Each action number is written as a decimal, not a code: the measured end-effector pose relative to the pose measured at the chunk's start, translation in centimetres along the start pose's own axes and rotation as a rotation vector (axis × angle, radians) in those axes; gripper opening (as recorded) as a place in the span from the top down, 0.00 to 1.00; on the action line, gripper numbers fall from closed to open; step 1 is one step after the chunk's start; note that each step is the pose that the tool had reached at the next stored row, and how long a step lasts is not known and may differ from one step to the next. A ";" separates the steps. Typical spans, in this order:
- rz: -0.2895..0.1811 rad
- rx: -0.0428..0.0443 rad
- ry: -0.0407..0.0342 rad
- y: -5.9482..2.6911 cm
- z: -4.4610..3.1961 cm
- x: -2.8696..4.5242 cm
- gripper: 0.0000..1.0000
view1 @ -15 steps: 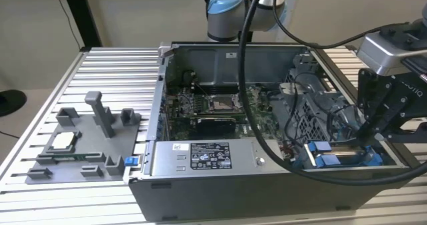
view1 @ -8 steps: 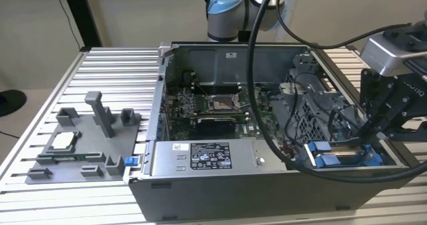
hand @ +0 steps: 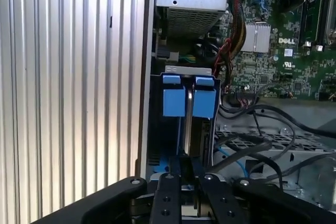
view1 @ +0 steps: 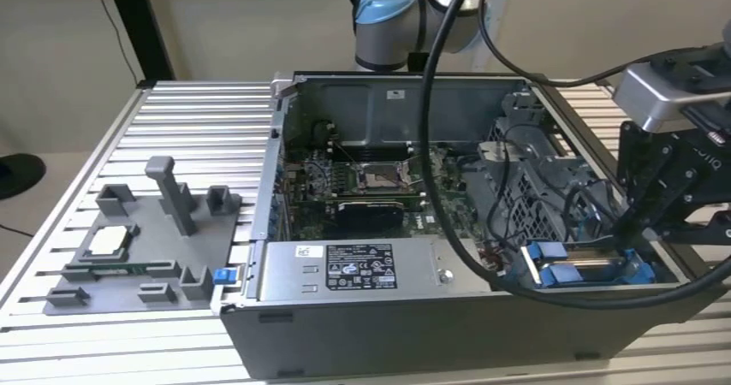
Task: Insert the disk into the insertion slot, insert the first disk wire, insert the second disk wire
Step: 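Insert the first disk wire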
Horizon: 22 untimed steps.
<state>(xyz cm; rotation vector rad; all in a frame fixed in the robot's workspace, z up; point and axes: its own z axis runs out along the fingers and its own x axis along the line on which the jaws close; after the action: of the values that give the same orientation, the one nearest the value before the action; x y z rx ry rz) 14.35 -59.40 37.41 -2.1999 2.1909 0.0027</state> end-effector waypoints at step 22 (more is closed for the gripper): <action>0.031 0.0008 0.0008 -0.02 0.33 -0.60 1.00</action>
<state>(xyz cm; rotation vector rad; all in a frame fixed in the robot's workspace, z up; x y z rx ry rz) 14.37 -58.79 37.10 -2.1662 2.2242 0.0018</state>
